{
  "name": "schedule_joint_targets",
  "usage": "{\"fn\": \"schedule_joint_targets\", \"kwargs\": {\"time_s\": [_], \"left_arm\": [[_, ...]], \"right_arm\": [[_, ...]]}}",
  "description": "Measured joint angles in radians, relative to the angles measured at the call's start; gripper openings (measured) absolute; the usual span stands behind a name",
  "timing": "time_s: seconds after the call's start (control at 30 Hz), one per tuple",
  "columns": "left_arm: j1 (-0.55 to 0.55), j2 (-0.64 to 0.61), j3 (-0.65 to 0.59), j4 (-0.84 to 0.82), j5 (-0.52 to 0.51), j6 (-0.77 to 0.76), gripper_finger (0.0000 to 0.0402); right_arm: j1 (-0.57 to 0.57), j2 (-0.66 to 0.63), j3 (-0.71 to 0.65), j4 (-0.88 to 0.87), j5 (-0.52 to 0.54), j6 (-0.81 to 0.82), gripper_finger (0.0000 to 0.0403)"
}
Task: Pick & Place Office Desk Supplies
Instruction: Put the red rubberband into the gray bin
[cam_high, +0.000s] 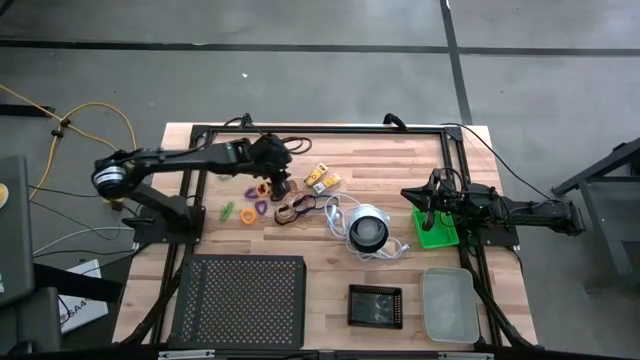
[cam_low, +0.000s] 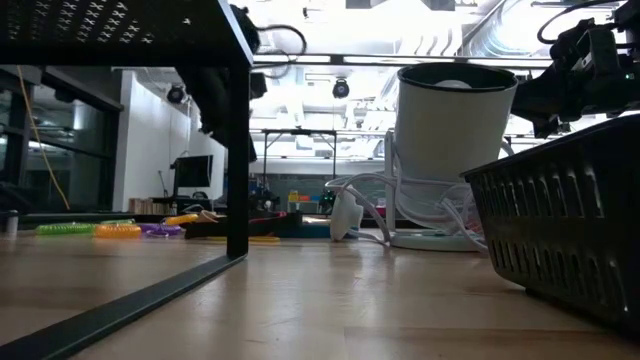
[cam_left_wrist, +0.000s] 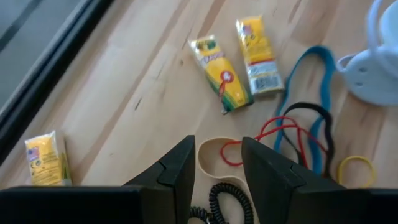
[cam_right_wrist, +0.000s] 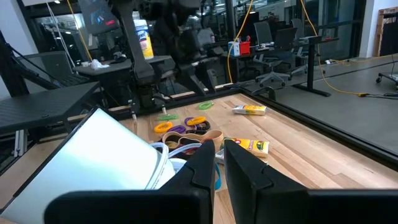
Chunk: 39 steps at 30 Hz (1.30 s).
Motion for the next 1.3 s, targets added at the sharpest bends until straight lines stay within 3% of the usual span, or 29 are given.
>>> {"fn": "schedule_joint_targets", "kwargs": {"time_s": [0.3, 0.77, 1.3], "left_arm": [[-0.015, 0.112, 0.027, 0.018, 0.004, 0.071, 0.0125], [-0.066, 0.185, 0.028, 0.112, 0.044, 0.403, 0.0125], [-0.057, 0.231, 0.028, 0.1, 0.044, 0.42, 0.0125]], "right_arm": [[0.0, 0.0, 0.0, 0.0, 0.0, 0.0, 0.0023], [0.0, 0.002, 0.0, 0.002, -0.002, 0.0, 0.0023], [0.0, 0.011, 0.0, 0.006, 0.0, 0.0, 0.0023]]}}
